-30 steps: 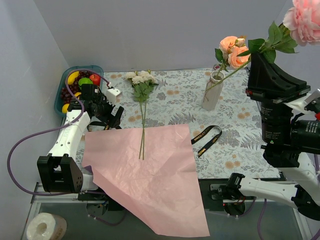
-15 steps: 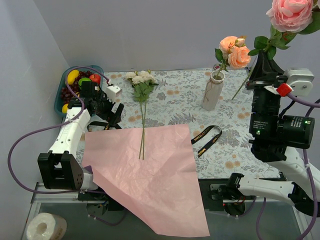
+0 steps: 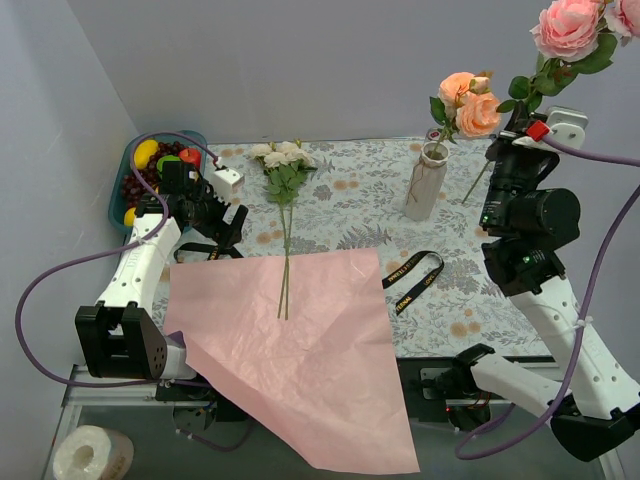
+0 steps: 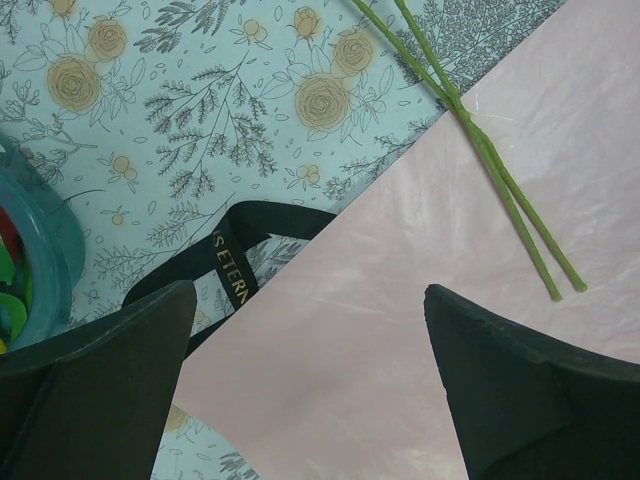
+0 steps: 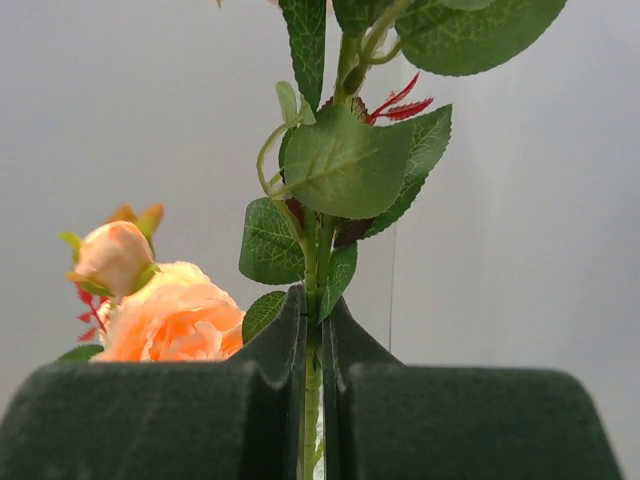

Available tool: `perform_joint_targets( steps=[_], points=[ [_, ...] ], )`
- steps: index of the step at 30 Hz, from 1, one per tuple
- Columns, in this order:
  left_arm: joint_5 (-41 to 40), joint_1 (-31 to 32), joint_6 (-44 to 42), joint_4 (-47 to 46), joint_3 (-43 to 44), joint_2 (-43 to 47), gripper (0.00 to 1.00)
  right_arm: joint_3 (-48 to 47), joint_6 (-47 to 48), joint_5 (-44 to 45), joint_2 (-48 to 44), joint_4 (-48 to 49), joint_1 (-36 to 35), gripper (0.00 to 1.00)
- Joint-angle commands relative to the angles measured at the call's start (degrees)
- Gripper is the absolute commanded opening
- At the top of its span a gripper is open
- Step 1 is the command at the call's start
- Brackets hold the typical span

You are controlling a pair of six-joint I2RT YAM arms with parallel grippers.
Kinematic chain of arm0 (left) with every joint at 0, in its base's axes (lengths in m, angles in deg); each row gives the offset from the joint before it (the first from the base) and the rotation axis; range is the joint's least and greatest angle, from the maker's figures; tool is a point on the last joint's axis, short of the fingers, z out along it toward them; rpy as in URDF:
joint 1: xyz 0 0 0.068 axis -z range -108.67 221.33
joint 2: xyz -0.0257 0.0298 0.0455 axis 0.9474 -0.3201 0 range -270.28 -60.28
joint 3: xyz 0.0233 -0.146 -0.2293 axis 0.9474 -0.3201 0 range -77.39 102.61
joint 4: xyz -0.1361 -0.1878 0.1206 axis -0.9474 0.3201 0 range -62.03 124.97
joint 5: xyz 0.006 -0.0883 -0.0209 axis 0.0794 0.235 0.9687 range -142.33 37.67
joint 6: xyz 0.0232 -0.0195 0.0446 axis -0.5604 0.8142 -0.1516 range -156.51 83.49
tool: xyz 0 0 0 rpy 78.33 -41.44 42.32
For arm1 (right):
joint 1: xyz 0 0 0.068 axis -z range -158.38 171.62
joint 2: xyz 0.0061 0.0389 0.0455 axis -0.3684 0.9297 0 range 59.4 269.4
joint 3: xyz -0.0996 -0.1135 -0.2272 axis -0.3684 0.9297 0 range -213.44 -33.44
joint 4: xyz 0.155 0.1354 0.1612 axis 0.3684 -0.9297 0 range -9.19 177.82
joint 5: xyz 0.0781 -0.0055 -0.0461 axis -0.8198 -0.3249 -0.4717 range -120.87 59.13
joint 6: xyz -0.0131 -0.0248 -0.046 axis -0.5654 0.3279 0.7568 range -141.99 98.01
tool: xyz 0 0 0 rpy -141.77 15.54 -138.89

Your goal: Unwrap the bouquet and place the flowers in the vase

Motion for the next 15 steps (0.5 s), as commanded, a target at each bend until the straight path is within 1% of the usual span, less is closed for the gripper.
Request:
perform_joint_targets(
  steps=[1,3,5,7,8,10,11,12,13,15],
  points=[
    [-0.4,0.05,-1.29,-2.01,-0.83,1.18,0.98,0.54,-15.22,-4.43,-1.7,-4.3,6.21,0.01],
    [-0.32,0.05,-1.38,-2.02,-0.48,0.74,0.98,1.15,-18.28,-5.22,-1.35,-4.82,8.42,0.01],
    [-0.14,0.05,-1.38,-1.93,-0.48,0.56,0.98,0.8,-20.84,-7.06,0.13,-6.49,12.11,0.01],
    [0.04,0.05,-1.38,-2.19,-0.91,0.65,0.98,1.41,-22.52,-9.51,1.11,-5.45,14.57,0.01],
    [0.04,0.05,-1.38,-2.37,-1.18,0.82,0.98,1.85,-22.26,-10.14,2.07,-2.48,15.02,0.01],
    [-0.14,0.05,-1.47,-2.63,-1.88,1.0,0.98,5.88,-19.99,-12.41,2.34,3.84,15.28,0.01],
    [-0.31,0.05,-1.55,-2.81,-2.14,1.09,0.98,7.72,-19.62,-13.21,2.34,10.31,15.37,0.01],
    [-0.4,0.05,-1.73,-2.81,-2.32,1.09,0.98,9.31,-19.62,-13.74,2.69,12.21,15.63,0.01],
    [-0.66,0.05,-1.9,-2.89,-2.5,1.18,0.98,9.15,-20.06,-14.71,3.91,12.4,16.07,0.01],
    [-0.84,0.05,-1.99,-3.16,-3.02,1.27,0.98,10.02,-20.24,-15.94,4.8,16.51,16.08,0.01]
  ],
)
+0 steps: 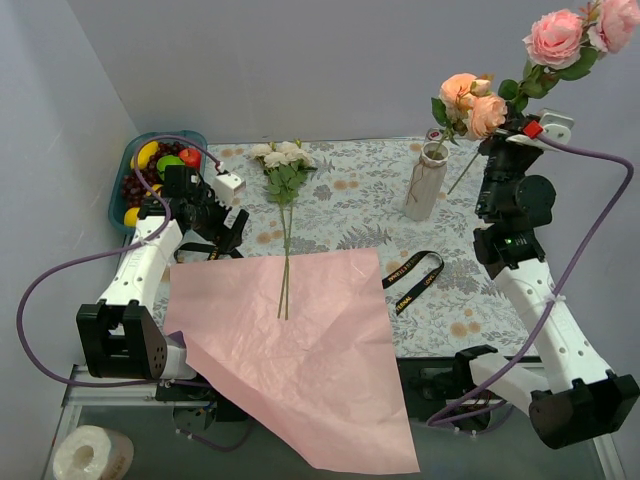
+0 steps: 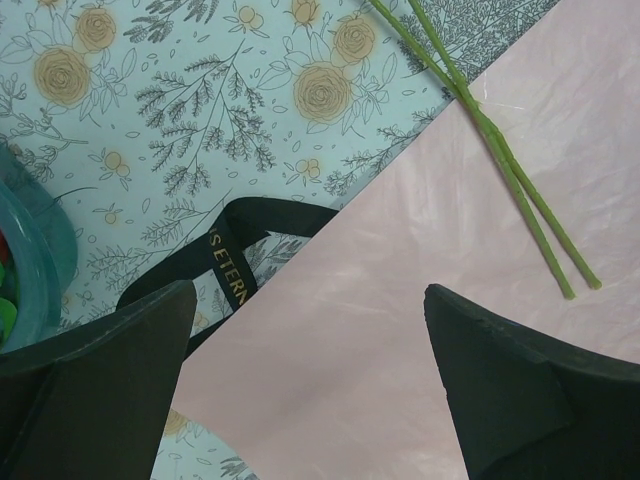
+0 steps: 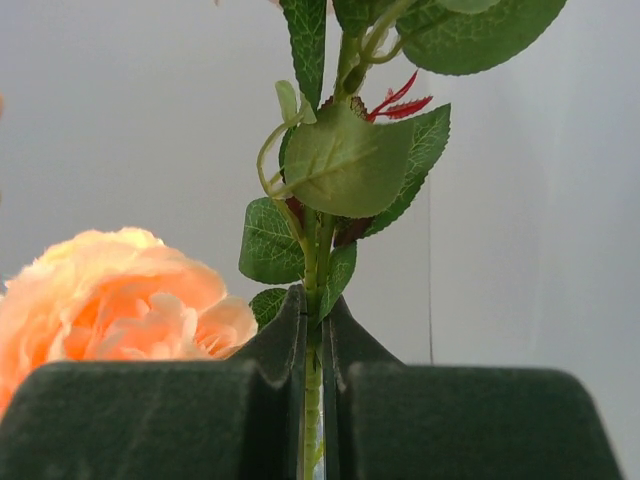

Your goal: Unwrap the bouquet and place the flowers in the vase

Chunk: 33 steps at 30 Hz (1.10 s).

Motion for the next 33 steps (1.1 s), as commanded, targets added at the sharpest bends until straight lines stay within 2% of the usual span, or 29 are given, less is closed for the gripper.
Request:
perform_joint_targets(
  steps=[1,5,16,33],
  points=[
    [-0.71,0.05,-1.12,-1.19,-0.95,1.27,0.98,2.61,-1.03,-5.54,2.55,15.1,0.69,0.01],
    [-1.06,0.05,-1.3,-1.19,-1.04,0.92,0.98,3.59,-1.28,-6.33,4.75,20.9,1.74,0.01],
    [-1.24,0.05,-1.38,-1.19,-1.3,-1.28,0.98,-1.06,-3.22,-9.06,11.16,26.63,3.15,0.01],
    [-1.59,0.05,-1.74,-1.19,-1.74,-2.69,0.98,-5.55,0.56,-11.17,18.29,27.61,2.98,0.01]
  ],
)
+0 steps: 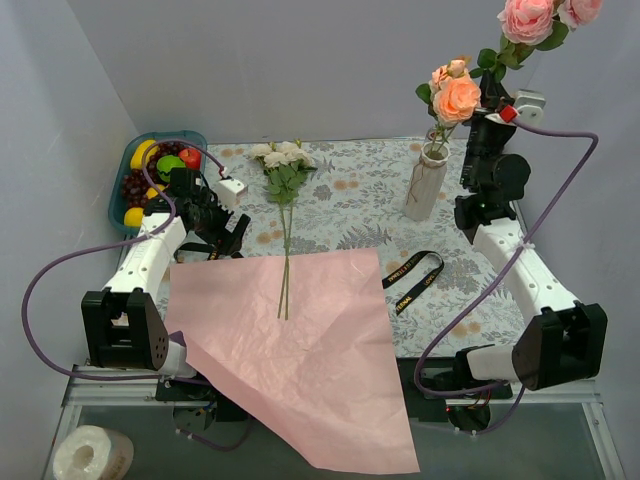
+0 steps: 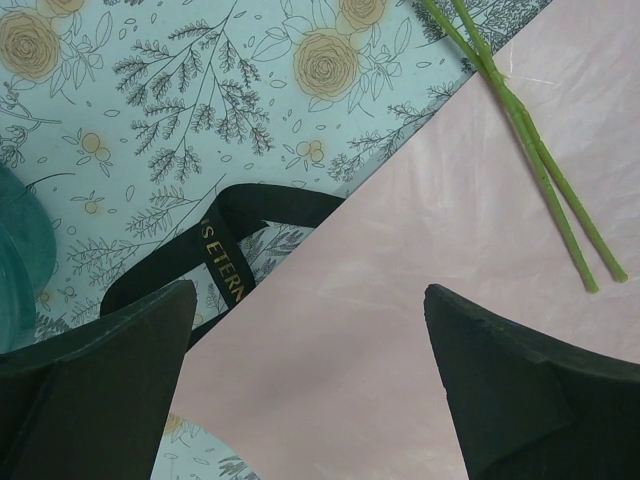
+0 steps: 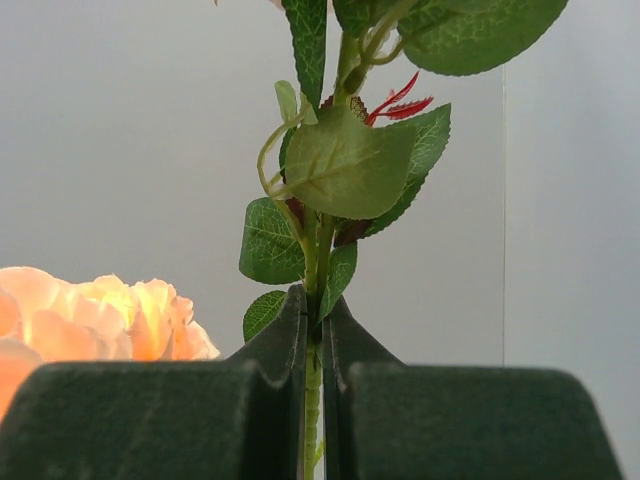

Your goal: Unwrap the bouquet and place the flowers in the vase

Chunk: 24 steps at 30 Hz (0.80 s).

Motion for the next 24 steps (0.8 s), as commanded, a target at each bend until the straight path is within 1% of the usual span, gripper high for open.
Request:
perform_joint_targets(
  steps=[1,5,10,13,15,16,17,19,20,21,23,24],
  points=[
    [-0.23,0.05,-0.64,-0.32,0.12,0.24,0.98,-2.47,1.59,-0.42,0.87,2.56,-0.02,0.01],
    [-0.15,0.05,-0.64,-0.23,0.29,0.15,0.98,-3.61,2.12,1.87,2.54,-5.16,-0.28,0.01],
    [-0.24,0.05,-0.38,0.03,1.0,-0.02,0.98,-0.63,0.54,1.78,2.1,-8.17,-0.28,0.01],
    [-0.15,0.05,-0.29,0.12,1.26,-0.02,0.98,0.08,-0.08,1.26,2.19,-8.78,-0.2,0.06],
    [-0.06,0.05,-0.12,0.12,1.35,-0.02,0.98,-0.09,-0.34,0.56,2.36,-10.45,-0.28,0.16],
    [-0.06,0.05,-0.12,0.21,1.44,-0.02,0.98,-0.79,-0.35,-0.32,2.45,-11.15,-0.2,0.23],
    [0.03,0.05,-0.12,0.3,1.44,0.06,0.98,-1.58,-0.52,-0.59,2.54,-14.38,-0.28,0.37],
    [0.03,0.05,-0.2,0.39,1.7,-0.02,0.98,-2.99,-1.4,-1.12,2.98,-16.86,-0.2,0.5],
    [0.03,0.05,-0.12,0.47,1.87,-0.11,0.98,-3.86,-1.57,-1.29,3.07,-18.44,-0.28,0.67],
    [0.03,0.05,-0.03,0.56,2.22,-0.11,0.98,-4.22,-2.01,-1.29,3.07,-19.06,-0.2,0.77],
    [0.2,0.05,-0.03,0.74,2.32,0.06,0.98,-4.49,-2.19,-1.65,2.72,-20.29,-0.2,0.85],
    [0.12,0.05,-0.03,0.56,2.4,0.06,0.98,-4.49,-2.28,-1.99,2.63,-20.74,-0.28,0.86]
  ],
)
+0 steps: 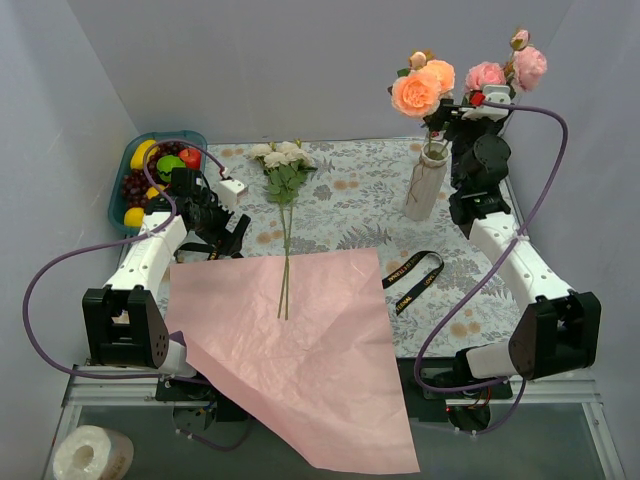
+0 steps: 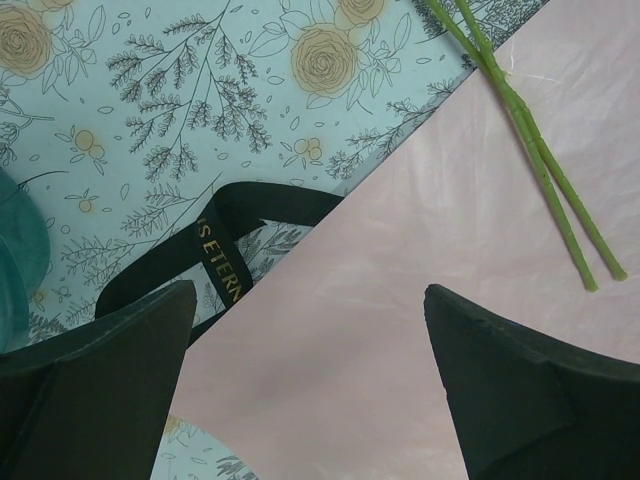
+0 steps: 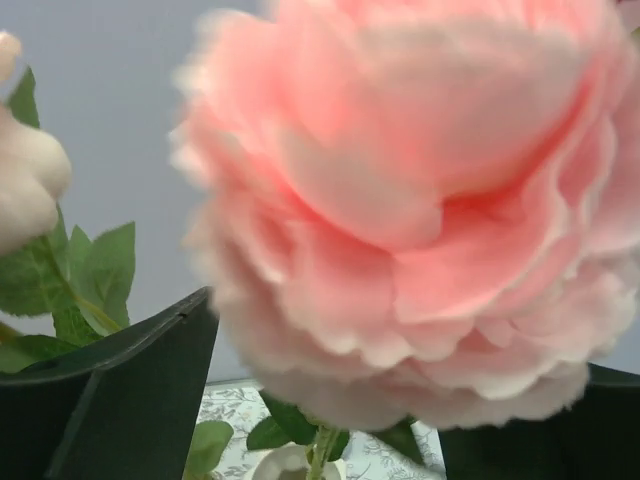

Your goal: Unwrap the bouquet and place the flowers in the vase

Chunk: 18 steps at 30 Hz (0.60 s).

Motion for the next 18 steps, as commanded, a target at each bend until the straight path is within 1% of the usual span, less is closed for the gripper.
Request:
perform_joint_targets(
  steps=[1,4,8,10,13,15,16,18],
  points=[
    [0.05,0.05,-0.16,-0.03,2.12,0.87,0.98,-3.87,-1.38,-1.17,-0.87,-2.88,-0.15,0.87],
    [-0.04,0.05,-0.16,-0.03,2.56,0.96,0.98,-5.63,-1.74,-2.22,-0.7,-7.09,-0.24,0.89],
    [0.05,0.05,-0.34,0.23,2.65,1.05,0.98,-11.25,-1.91,-6.52,0.97,-19.11,-0.24,0.89],
    [0.23,0.05,-0.51,0.15,2.65,1.22,0.98,-13.96,-2.53,-8.97,1.67,-22.82,-0.15,0.89],
    [0.14,0.05,-0.6,0.06,2.56,1.22,0.98,-18.62,-4.19,-12.58,3.69,-33.43,-0.06,0.89],
    [0.31,0.05,-0.6,0.23,2.82,1.14,0.98,-18.47,-5.6,-13.29,3.7,-34.96,-0.15,0.88],
    [0.31,0.05,-0.6,0.41,2.82,1.14,0.98,-17.34,-5.6,-13.56,2.14,-34.97,-0.15,0.88],
    [0.23,0.05,-0.69,0.24,2.47,1.4,0.98,-12.16,-7.88,-13.56,-1.98,-31.29,-0.15,0.87]
  ],
)
